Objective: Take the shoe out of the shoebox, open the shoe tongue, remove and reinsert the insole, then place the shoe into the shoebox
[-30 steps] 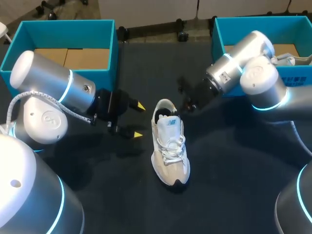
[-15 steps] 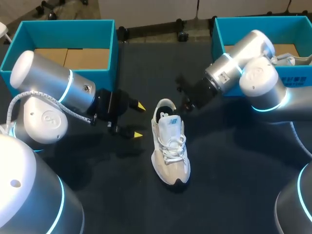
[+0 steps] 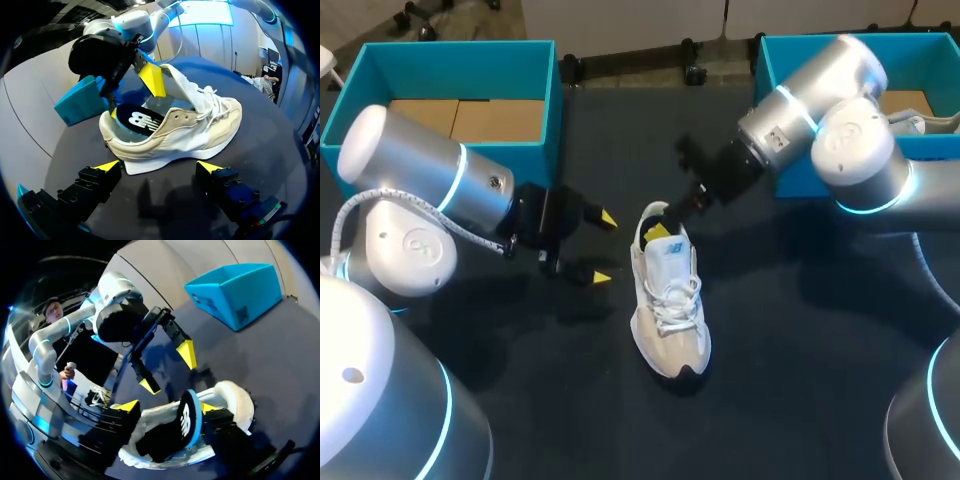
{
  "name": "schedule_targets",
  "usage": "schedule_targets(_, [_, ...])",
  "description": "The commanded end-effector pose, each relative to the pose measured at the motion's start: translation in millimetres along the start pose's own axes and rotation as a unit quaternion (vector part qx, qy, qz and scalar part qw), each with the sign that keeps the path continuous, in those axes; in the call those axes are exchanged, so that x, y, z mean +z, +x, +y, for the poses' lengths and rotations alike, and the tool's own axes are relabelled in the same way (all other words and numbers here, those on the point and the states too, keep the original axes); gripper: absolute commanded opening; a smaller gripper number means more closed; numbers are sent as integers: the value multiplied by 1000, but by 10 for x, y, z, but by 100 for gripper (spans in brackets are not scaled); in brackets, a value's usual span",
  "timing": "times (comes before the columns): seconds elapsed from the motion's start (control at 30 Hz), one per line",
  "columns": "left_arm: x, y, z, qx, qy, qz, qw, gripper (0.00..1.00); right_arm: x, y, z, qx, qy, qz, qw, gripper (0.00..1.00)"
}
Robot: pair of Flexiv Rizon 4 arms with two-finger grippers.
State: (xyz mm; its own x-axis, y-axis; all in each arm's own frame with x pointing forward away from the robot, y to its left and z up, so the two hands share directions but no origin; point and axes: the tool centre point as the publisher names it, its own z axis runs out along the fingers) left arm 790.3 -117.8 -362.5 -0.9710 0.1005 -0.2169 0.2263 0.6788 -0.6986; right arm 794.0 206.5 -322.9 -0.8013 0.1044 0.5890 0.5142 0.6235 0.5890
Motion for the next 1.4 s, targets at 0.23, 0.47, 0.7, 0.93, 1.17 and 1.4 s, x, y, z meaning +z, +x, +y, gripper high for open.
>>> schedule_targets(0.23, [-150, -68, -23, 10, -4, -2, 1000, 100, -177, 125, 161, -10, -11, -37, 999, 88])
schedule_targets(0.47, [-306, -83, -76, 14, -4, 1, 1000, 100, -189, 183, 168, 9, -27, -65, 998, 38])
schedule_targets(0.7, [-517, -120, -72, 15, -9, 7, 1000, 100, -310, 169, 165, 33, -52, -107, 992, 18])
schedule_targets(0.93, [-685, -168, -82, 21, -12, 8, 1000, 100, -269, 21, 177, 32, -59, -101, 993, 13])
schedule_targets(1.17, [-711, -141, -86, 24, -11, 5, 1000, 100, -107, -125, 167, 29, -54, -81, 995, 0])
schedule_targets(1.4, [-672, -117, -100, 21, -9, 3, 1000, 100, -20, -232, 149, 26, -46, -71, 996, 0])
